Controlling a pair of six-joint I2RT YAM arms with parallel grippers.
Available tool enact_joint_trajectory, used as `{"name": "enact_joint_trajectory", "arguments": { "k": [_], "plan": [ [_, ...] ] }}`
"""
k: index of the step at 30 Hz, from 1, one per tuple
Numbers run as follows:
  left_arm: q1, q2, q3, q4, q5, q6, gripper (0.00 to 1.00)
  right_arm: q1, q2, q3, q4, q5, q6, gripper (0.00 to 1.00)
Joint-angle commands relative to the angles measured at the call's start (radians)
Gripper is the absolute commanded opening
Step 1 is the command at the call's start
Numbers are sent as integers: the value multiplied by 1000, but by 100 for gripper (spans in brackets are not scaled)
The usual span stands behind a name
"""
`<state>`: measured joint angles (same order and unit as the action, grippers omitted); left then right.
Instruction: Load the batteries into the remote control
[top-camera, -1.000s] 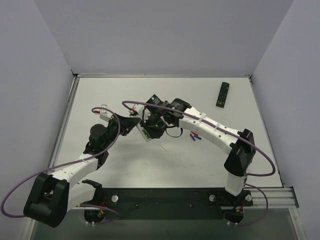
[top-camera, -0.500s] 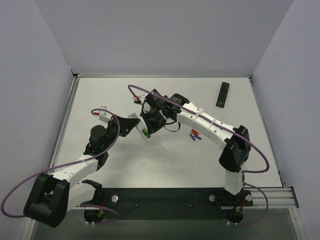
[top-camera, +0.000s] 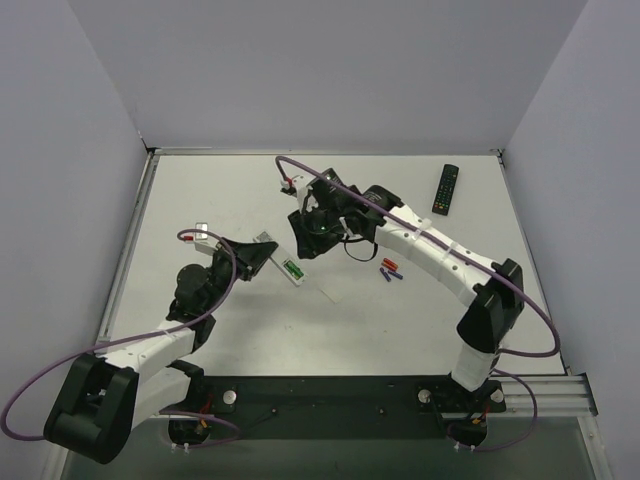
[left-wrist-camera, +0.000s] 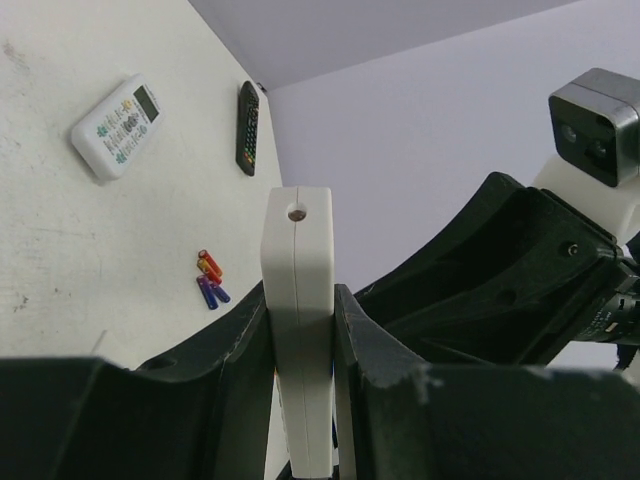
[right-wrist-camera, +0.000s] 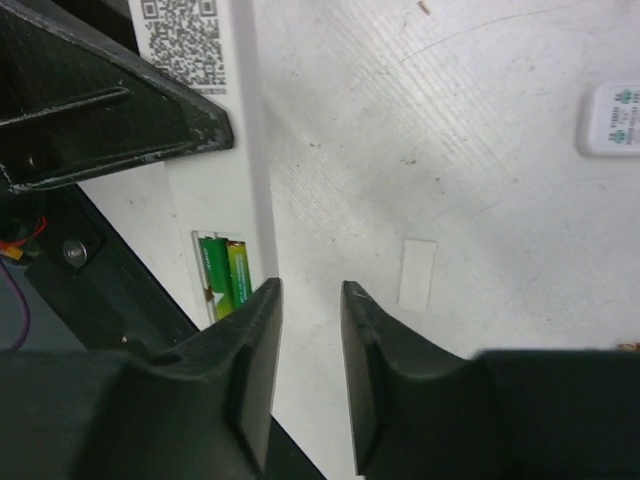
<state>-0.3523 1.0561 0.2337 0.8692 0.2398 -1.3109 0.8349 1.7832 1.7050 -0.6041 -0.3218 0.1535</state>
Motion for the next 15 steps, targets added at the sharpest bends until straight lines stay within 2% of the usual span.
{"name": "enact_joint_trajectory", "arguments": {
  "k": [1, 4, 8, 15],
  "plan": [
    [1, -25, -5, 143, 7, -36, 0, -31, -126, -71, 59, 33, -74, 35],
    [1, -31, -5, 136, 6, -21, 0, -46, -153, -117, 75, -11, -91, 43],
    [1, -50, 4, 100, 6, 4, 0, -53, -159, -166, 93, -85, -66, 45],
    [-1, -70, 22, 91, 16, 29, 0, -53, -154, -229, 234, -230, 44, 51]
  ]
}}
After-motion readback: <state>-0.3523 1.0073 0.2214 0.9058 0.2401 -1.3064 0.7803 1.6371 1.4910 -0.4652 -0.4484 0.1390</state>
